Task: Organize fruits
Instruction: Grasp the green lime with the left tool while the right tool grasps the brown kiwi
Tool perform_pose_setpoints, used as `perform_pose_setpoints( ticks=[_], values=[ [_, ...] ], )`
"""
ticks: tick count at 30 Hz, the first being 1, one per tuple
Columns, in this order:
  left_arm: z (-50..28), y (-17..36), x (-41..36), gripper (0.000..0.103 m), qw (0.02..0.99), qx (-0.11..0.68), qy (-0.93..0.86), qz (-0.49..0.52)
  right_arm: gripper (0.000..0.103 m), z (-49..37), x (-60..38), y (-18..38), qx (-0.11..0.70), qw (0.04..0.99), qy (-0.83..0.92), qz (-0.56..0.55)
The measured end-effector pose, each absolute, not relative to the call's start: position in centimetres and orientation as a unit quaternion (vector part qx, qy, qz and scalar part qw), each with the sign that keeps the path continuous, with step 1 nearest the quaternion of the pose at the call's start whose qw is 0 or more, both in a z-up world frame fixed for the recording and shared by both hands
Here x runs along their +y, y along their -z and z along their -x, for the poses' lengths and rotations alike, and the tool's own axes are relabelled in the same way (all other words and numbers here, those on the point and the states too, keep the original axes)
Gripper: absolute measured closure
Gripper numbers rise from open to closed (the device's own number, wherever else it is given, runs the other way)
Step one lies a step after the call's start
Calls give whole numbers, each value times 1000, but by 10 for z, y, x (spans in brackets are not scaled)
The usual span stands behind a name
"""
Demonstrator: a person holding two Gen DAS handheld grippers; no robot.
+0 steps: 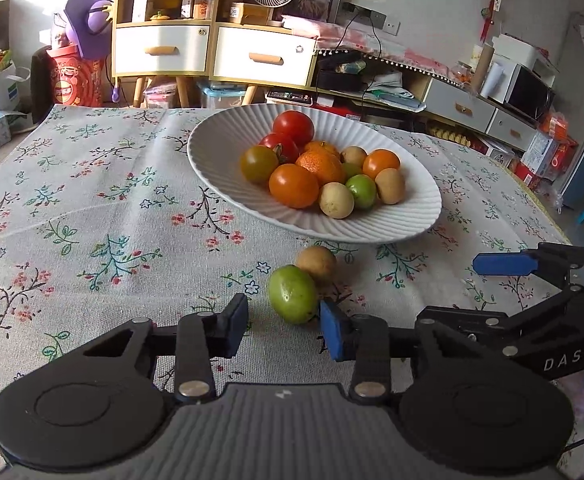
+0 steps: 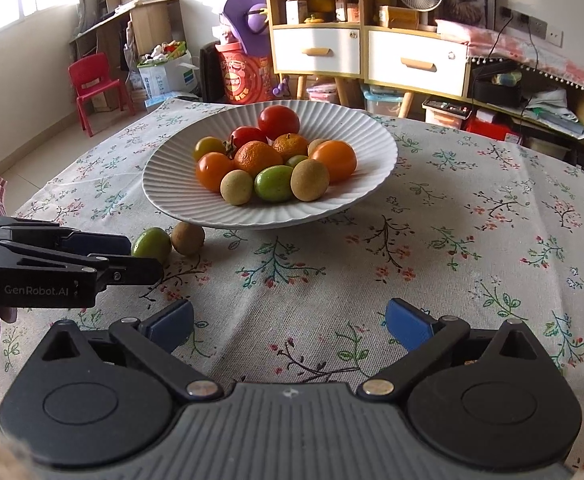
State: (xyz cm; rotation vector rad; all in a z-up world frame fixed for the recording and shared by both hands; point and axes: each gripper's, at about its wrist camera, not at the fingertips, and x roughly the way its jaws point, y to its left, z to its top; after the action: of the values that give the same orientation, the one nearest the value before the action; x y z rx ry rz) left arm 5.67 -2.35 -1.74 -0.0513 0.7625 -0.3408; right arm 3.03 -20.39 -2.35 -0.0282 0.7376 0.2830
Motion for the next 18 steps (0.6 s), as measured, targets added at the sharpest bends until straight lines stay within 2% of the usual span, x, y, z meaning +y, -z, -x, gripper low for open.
perform_pose_setpoints(
  ticks=[2, 12, 18],
  values=[
    [-57, 18, -23, 84, 913, 370, 168, 27, 1, -31, -204, 25, 360, 922, -141, 7],
    [-53, 15, -10, 86, 911, 376, 166, 32, 3, -32, -196, 25, 353, 923, -152, 7],
    [-48, 14, 4, 86, 909, 382, 160, 40, 9, -30, -180, 25, 347, 922, -170, 27]
  ],
)
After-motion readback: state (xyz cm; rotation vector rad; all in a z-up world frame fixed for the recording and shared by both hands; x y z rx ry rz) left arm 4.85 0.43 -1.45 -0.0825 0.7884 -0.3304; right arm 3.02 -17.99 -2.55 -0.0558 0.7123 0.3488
